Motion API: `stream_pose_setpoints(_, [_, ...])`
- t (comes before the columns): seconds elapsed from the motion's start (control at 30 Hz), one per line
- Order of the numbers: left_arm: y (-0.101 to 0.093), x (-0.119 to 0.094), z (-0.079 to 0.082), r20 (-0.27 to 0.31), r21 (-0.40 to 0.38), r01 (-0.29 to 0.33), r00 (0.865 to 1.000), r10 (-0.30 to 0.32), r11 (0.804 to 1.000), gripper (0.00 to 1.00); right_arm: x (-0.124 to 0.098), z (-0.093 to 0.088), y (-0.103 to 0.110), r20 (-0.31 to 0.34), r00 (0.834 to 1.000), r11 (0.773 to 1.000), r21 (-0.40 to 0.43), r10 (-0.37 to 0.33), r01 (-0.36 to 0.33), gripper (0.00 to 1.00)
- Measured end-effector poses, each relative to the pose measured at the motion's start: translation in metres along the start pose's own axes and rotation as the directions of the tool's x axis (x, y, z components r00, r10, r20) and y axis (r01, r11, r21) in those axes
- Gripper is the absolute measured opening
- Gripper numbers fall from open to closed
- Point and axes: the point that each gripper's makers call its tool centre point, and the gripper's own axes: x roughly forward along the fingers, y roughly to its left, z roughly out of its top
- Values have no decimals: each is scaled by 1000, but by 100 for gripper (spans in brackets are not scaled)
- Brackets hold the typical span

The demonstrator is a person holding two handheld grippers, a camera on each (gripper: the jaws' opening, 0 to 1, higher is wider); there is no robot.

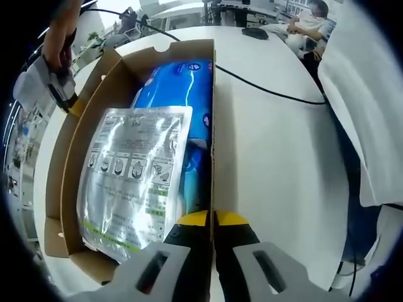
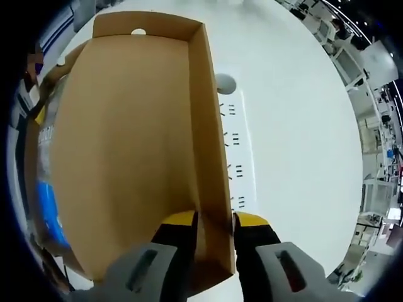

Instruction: Operate the shoe box by opening the lid, removing the specified soft item, and placing it in the target area until the item is outside and the box remains undamaged.

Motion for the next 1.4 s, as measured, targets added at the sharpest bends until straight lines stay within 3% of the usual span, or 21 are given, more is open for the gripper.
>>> stream_pose_setpoints(0.47, [0,0,1,0,0,-5,1000,5,1000,1,-13,1,4,11,1000,999,30,-20,19,31])
stream_pose_setpoints(0.6, [0,0,1,0,0,-10,1000,10,1000,1,-21,6,8,38,999,999,41,-25,24,34])
stream_pose_setpoints(0.7, [0,0,1,2,-5,-13,1000,13,1000,1,-27,17,9,100,994,995,97,-32,23,35])
stream_pose_setpoints(0.83, [1,1,0,0,-2,-16,1000,16,1000,1,-33,20,13,109,993,995,96,-38,27,37])
stream_pose_setpoints(1.27, [1,1,-2,-12,17,-33,999,33,999,1,-78,45,38,255,960,990,110,-112,86,45])
stream_pose_setpoints(1.4, [1,1,-3,-13,17,-38,999,38,999,1,-95,48,46,302,943,977,197,-140,82,47])
